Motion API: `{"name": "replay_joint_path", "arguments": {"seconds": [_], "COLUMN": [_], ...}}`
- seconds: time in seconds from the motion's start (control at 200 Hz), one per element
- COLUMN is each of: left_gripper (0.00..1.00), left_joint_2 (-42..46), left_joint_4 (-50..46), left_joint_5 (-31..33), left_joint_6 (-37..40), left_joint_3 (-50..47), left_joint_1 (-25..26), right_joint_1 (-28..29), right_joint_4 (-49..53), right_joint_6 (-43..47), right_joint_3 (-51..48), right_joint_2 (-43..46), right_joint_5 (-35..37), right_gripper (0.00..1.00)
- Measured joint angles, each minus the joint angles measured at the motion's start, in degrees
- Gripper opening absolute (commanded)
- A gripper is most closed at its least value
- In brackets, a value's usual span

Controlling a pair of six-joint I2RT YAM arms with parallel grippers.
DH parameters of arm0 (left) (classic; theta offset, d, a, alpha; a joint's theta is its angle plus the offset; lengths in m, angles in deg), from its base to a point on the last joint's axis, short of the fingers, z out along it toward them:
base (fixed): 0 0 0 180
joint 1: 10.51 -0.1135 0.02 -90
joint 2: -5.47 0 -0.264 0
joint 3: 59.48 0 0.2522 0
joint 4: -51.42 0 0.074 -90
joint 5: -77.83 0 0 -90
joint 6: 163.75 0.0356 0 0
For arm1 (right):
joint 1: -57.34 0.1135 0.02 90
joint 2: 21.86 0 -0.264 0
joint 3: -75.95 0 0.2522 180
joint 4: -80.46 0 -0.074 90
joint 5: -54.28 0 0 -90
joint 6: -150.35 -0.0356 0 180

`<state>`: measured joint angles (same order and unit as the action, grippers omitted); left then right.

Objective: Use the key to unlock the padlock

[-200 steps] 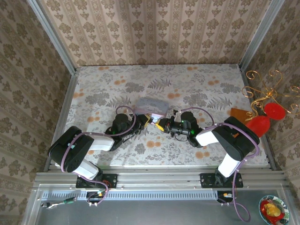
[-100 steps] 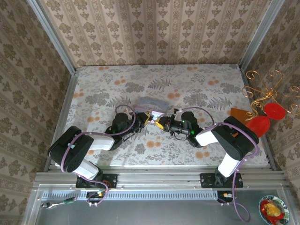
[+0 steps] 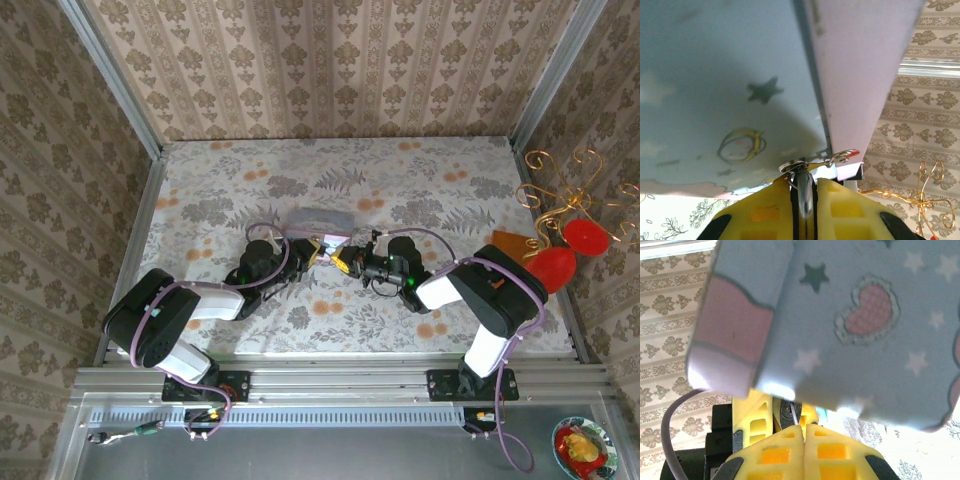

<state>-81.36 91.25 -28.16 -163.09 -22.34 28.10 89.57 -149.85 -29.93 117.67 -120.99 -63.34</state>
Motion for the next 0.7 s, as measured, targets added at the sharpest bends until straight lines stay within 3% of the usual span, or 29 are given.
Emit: {"name": "replay_joint_path", "arguments": {"seconds": [0.7], "left_gripper": [0.01], "left_joint_2": [-0.63], "left_joint_4": [-1.07], "left_joint_5": [-0.24], "left_joint_6": [3.28], "left_joint_3": [0.50], "left_joint_1": [0.09], "right_joint_1": [0.66], "right_joint_4": [4.87], "right_joint_6": [1.42], "right_joint_3": [1.18], "right_joint_2": [1.36], "right_joint_5": [0.92], "right_gripper": [0.00]}}
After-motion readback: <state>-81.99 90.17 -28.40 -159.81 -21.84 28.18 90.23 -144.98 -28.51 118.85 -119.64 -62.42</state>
